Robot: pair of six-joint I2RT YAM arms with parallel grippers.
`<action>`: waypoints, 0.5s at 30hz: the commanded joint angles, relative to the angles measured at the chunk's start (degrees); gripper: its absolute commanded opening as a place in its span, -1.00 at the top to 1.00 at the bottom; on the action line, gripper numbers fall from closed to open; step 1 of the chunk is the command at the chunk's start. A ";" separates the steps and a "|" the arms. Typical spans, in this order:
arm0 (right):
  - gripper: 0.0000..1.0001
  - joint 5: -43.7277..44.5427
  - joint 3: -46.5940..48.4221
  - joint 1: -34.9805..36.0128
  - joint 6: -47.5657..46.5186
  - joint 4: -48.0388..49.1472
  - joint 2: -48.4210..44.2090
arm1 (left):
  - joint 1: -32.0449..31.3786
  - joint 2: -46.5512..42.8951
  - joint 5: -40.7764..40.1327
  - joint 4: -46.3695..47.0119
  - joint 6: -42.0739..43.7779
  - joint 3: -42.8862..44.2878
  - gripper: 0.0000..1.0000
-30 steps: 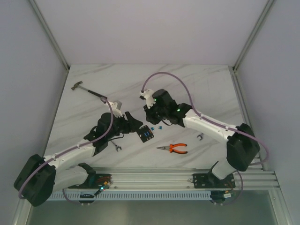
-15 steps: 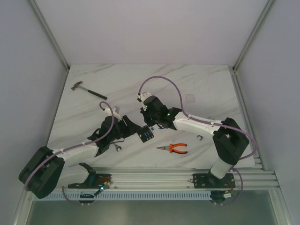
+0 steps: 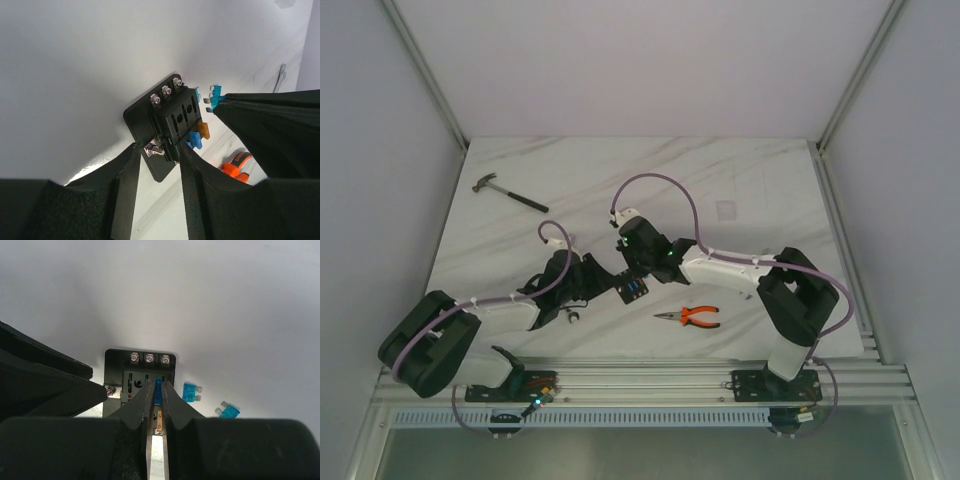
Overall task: Snap on the fuse box
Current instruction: Install the fuse at the fuse box base.
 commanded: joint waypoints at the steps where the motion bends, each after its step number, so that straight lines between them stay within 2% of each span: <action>1: 1.00 3.97 -1.80 1.17 0.70 2.41 1.08 | 0.36 1.28 0.62 2.09 -0.93 0.93 0.08; 15: 1.00 5.69 -4.42 1.54 1.05 5.34 1.53 | 0.47 5.36 1.93 2.38 -0.88 1.92 0.11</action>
